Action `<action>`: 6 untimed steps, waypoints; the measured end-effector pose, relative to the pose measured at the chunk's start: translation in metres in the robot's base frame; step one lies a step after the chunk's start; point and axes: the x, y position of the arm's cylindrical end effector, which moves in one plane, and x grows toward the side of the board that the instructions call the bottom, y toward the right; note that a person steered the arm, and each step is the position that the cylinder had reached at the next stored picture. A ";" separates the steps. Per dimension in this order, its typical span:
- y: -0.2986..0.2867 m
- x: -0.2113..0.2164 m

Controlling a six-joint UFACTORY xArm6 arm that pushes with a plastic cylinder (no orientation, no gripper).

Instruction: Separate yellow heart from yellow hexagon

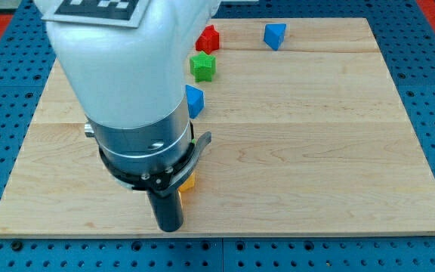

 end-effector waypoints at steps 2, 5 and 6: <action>0.000 -0.032; 0.003 -0.084; 0.003 -0.106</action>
